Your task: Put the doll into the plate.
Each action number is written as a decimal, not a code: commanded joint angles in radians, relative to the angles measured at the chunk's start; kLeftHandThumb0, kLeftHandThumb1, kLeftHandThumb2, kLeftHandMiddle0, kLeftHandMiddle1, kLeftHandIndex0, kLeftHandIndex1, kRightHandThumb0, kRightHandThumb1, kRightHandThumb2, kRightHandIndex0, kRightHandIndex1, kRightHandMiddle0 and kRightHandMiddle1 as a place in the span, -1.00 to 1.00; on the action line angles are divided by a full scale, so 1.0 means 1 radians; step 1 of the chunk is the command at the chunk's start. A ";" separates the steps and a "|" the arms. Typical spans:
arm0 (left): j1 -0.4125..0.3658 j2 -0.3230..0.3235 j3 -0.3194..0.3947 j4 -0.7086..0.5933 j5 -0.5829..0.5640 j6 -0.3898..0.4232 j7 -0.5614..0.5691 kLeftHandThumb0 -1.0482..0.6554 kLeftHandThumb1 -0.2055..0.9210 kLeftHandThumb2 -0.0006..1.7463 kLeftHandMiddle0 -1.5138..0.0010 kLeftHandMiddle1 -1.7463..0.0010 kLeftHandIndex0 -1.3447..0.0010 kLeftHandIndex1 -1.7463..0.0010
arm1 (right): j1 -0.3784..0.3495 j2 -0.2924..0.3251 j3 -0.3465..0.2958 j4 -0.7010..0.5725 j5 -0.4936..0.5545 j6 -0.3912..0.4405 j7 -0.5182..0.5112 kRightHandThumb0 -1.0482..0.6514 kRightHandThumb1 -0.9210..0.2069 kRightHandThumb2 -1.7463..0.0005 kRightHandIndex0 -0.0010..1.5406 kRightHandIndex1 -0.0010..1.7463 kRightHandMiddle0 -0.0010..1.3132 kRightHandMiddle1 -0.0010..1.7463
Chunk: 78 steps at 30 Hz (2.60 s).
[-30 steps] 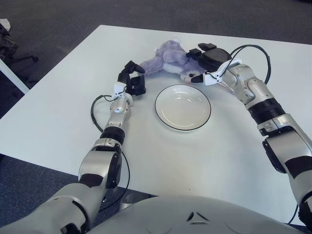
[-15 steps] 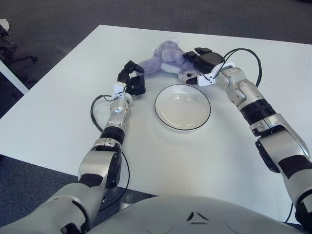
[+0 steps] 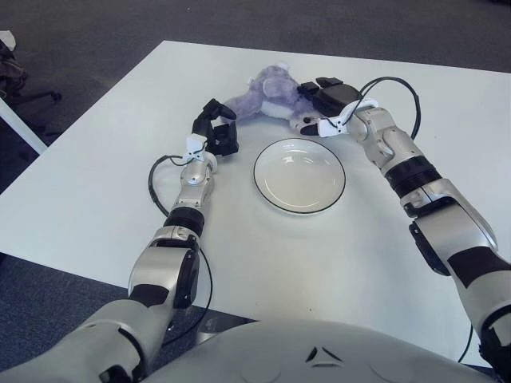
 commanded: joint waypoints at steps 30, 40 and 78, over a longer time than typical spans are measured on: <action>0.162 -0.024 -0.009 0.049 0.016 -0.036 -0.003 -0.29 0.15 0.33 -0.64 -1.00 0.24 -1.00 | -0.092 0.124 0.080 0.460 0.016 0.055 -0.308 -0.87 -1.00 0.32 -0.97 -0.66 -1.00 -0.30; 0.168 -0.023 -0.009 0.040 0.017 -0.040 -0.003 -0.29 0.15 0.33 -0.64 -1.00 0.23 -1.00 | -0.072 0.147 0.082 0.526 0.028 0.063 -0.382 -0.75 -1.00 0.40 -1.00 -0.38 -1.00 -0.21; 0.172 -0.029 -0.002 0.023 0.010 -0.037 -0.004 -0.29 0.12 0.35 -0.64 -1.00 0.22 -1.00 | 0.004 0.171 0.048 0.604 0.089 0.101 -0.634 0.04 0.14 -0.49 -0.46 0.80 -0.05 1.00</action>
